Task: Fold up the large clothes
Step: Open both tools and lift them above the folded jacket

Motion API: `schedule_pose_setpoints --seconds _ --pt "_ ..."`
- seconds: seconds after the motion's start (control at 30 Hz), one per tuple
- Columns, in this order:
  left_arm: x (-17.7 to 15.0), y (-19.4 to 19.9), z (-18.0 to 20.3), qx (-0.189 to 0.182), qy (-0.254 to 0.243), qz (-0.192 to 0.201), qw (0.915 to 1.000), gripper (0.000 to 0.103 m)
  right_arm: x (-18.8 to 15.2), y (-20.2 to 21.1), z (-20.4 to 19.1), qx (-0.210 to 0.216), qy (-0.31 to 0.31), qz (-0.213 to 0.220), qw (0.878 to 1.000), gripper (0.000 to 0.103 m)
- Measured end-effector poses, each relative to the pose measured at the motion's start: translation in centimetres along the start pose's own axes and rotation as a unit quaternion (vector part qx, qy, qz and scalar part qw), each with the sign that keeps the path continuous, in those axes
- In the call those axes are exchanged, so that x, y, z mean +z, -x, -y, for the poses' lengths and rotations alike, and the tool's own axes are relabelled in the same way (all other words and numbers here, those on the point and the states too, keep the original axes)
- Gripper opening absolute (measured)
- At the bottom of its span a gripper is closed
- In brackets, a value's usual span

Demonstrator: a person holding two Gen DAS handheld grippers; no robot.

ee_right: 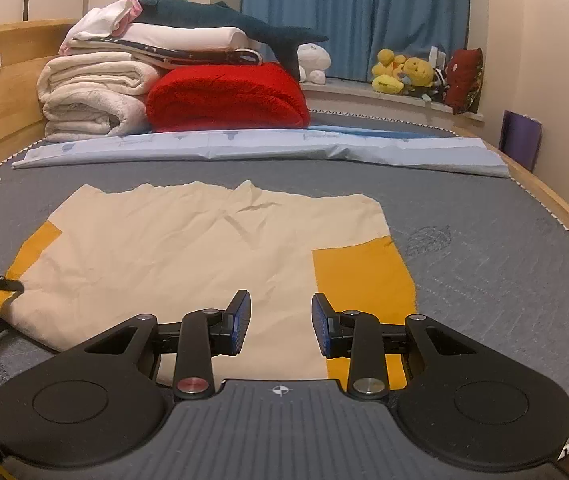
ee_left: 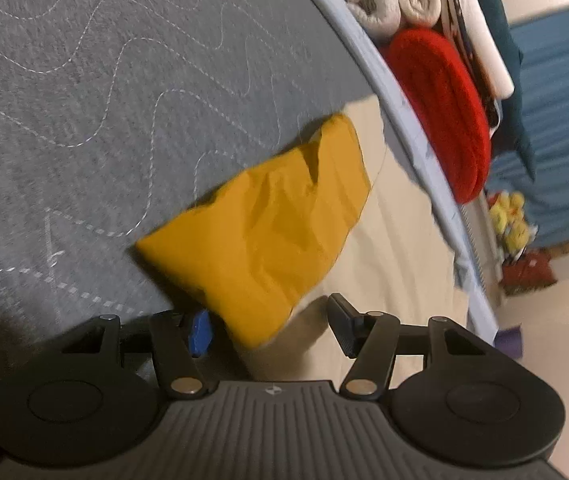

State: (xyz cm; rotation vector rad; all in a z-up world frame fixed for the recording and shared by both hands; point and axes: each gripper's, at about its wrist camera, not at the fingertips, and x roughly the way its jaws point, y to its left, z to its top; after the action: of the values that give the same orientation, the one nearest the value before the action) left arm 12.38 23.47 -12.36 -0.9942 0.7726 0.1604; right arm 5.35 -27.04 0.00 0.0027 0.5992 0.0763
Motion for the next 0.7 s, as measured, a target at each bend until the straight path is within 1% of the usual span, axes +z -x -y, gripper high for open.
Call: schedule_pose_setpoints --seconds 0.23,0.27,0.3,0.33,0.37,0.43,0.53,0.63,0.67,0.7 --pt "0.7 -2.0 -0.3 -0.04 0.037 0.022 0.9983 0.065 -0.1 0.0 -0.3 0.027 -0.022 0.003 0.999 0.035" --pt "1.0 -2.2 -0.2 -0.039 0.039 0.022 0.9982 0.06 0.0 -0.1 -0.5 0.03 -0.025 0.002 0.999 0.035" --pt "1.1 -2.3 0.0 -0.038 0.037 0.021 0.9983 0.051 0.1 -0.3 -0.8 0.033 -0.028 0.001 0.999 0.035" --pt "1.2 -2.4 0.3 -0.042 0.033 0.019 0.9984 0.03 0.2 -0.4 -1.0 0.037 -0.031 0.002 0.999 0.035" --pt "1.4 -2.3 0.5 -0.044 0.025 0.016 0.9986 0.025 0.4 -0.5 -1.3 0.041 -0.034 0.002 0.999 0.035" --pt "1.7 -1.6 2.0 -0.028 -0.014 0.017 0.9994 0.02 0.8 -1.0 -2.3 0.049 -0.044 0.002 0.998 0.035" --pt "2.2 0.6 4.5 -0.024 -0.057 0.02 0.9979 0.018 1.4 -2.1 -4.1 0.065 -0.06 0.0 0.996 0.035" --pt "2.9 3.3 7.1 -0.017 -0.111 0.014 0.9935 0.017 1.9 -3.2 -6.3 0.086 -0.077 -0.001 0.993 0.033" --pt "3.1 4.2 8.0 -0.01 -0.135 0.013 0.9907 0.017 2.1 -3.4 -7.0 0.093 -0.083 -0.001 0.992 0.031" --pt "3.4 5.4 8.8 0.0 -0.165 0.014 0.9863 0.017 2.2 -3.6 -7.7 0.1 -0.087 0.001 0.991 0.029"
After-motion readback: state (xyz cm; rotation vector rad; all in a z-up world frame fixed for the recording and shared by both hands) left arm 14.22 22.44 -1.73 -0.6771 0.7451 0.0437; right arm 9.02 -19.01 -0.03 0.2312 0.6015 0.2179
